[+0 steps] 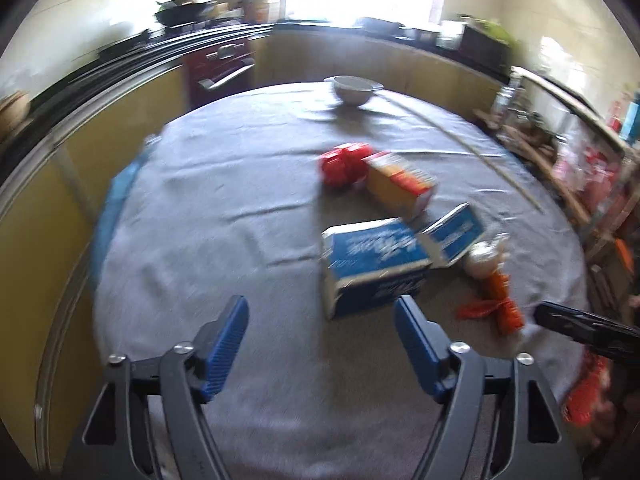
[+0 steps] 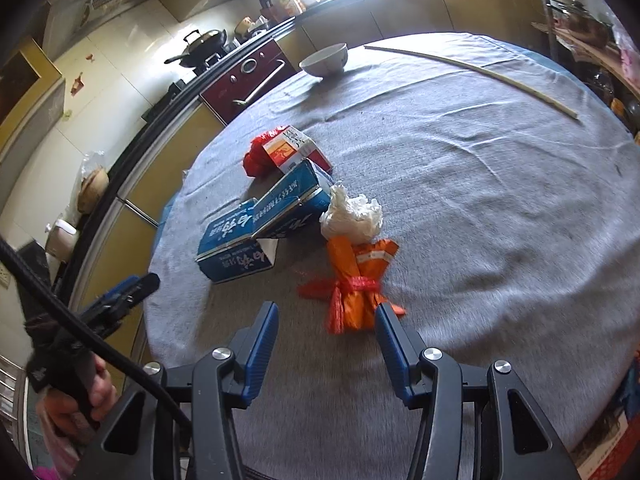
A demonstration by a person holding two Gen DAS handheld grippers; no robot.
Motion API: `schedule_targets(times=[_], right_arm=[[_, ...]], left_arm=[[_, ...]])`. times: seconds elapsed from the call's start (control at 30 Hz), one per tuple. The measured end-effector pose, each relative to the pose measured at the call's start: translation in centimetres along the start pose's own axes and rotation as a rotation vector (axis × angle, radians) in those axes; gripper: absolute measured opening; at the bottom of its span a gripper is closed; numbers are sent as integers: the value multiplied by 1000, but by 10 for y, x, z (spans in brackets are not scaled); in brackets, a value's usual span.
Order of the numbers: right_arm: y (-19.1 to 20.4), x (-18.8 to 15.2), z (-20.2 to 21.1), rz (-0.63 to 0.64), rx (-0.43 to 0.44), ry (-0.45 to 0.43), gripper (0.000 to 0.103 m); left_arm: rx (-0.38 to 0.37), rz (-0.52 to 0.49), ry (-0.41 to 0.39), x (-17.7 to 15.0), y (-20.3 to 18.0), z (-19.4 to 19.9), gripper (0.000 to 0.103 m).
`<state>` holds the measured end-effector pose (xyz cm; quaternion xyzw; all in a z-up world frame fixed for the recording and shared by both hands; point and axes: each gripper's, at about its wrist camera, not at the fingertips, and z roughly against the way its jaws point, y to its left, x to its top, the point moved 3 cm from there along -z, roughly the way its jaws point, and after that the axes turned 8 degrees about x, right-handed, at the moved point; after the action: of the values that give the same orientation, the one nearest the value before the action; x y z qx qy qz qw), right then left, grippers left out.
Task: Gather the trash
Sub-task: 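Grasp the orange mesh bag with the right tool while the left tool grasps the blue toothpaste box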
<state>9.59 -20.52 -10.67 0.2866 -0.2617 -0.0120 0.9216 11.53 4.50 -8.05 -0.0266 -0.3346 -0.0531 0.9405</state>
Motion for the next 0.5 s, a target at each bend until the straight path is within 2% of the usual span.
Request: schedule_targets(times=[0.13,0.23,0.33,0.4,0.5], right_arm=[[-9,8,-16,-25,-14,20,54],[-13,12,-25,-32,-25,32,53],[-14,13,-32,-24,-29,50,51],[-11,12,-38,-6,-44,66,49],[-8,13,-45,13,-62,81,48]], left_arm=[[-128,-138,-44,19,-10,-12,85],[-174,-307,-52,31,-24,-28,85],[-241,-461,-13,35,-39,-43,86],[-228,-549,-20,38,-47,-53,86],[-289,-593,21,42,-50,-66,86]])
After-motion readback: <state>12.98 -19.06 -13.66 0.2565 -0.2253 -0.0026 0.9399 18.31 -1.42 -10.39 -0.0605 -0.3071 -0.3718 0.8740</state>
